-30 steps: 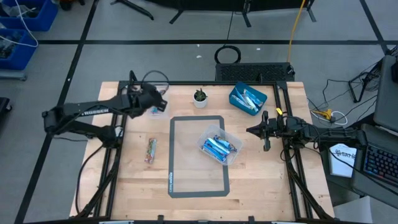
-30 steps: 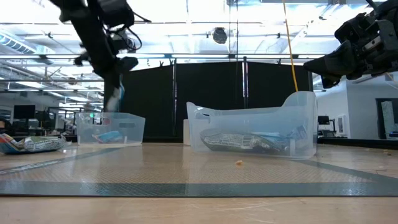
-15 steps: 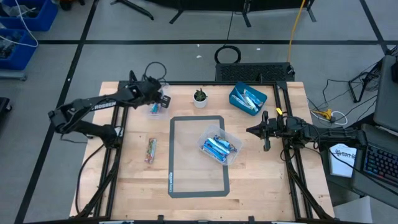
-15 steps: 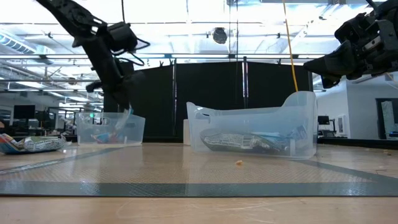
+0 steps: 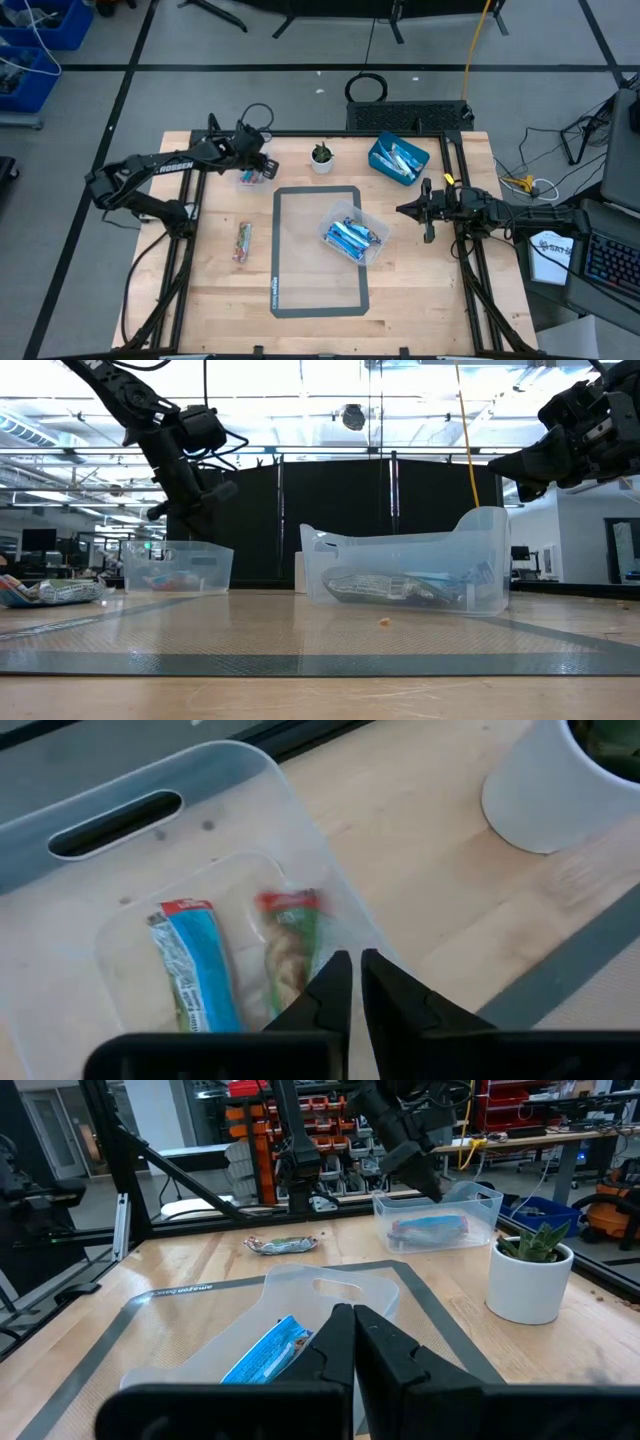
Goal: Pick and place Granola Bars by type
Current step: Put the snack into the left bin
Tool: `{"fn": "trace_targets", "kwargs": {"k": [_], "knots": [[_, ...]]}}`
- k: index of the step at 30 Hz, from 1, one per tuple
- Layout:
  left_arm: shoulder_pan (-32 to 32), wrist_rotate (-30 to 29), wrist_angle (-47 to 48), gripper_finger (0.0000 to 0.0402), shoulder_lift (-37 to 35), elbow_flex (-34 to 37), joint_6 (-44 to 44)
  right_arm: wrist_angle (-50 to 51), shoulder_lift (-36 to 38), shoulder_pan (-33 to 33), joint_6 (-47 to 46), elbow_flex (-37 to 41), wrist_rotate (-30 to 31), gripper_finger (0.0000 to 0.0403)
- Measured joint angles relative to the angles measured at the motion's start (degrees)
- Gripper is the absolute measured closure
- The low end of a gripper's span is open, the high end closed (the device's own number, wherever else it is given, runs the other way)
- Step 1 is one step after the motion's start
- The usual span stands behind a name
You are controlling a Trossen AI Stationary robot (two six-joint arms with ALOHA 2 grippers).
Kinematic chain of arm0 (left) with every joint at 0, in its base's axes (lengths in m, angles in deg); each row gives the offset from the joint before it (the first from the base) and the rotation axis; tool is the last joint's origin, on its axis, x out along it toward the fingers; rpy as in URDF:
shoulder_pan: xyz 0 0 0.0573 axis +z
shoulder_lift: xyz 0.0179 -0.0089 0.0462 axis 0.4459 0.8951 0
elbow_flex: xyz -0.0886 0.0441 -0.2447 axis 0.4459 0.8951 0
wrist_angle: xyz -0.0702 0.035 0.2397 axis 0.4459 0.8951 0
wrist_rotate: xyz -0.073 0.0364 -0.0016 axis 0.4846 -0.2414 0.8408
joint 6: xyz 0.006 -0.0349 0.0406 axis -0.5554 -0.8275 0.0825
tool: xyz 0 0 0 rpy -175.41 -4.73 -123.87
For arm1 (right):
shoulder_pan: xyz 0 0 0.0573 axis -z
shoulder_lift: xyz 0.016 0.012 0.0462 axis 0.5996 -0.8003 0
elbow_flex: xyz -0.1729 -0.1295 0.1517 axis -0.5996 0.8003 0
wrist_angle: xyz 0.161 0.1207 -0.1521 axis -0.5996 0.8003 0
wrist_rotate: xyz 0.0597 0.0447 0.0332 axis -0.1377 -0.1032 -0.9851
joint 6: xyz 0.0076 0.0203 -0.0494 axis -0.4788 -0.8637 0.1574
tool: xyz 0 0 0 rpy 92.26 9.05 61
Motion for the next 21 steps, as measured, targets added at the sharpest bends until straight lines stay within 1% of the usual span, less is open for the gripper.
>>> {"fn": "trace_targets", "kwargs": {"k": [3, 7, 10, 13, 16, 18, 21], "knots": [[0.00, -1.45, -0.04, 0.0360, 0.00, 0.00, 0.90, 0.00, 0.02, 0.00, 0.00, 0.02, 0.00, 0.0403], [0.00, -1.40, -0.05, 0.0351, -0.04, 0.00, 2.34, 0.00, 0.00, 0.00, 0.00, 0.00, -0.01, 0.0403], [-0.63, 2.04, 0.30, 0.0347, -0.47, -0.02, 3.01, 0.00, 0.01, -0.01, 0.00, 0.01, 0.00, 0.0403], [-2.86, 6.90, 0.94, 0.0347, -1.52, -0.02, 2.32, 0.00, 0.00, -0.01, 0.00, 0.01, 0.00, 0.0403], [-6.00, 10.45, 1.89, 0.0353, -3.23, -0.11, -1.57, 0.00, 0.00, 0.00, 0.00, 0.00, -0.02, 0.0403], [-8.48, 11.76, 3.56, 0.0361, -5.00, -0.09, -3.80, 0.00, 0.02, -0.02, 0.00, 0.02, 0.00, 0.0403], [-13.39, 11.74, 6.15, 0.0380, -7.34, -1.18, -5.33, 0.00, 0.00, -0.02, 0.00, 0.00, 0.00, 0.0403]]}}
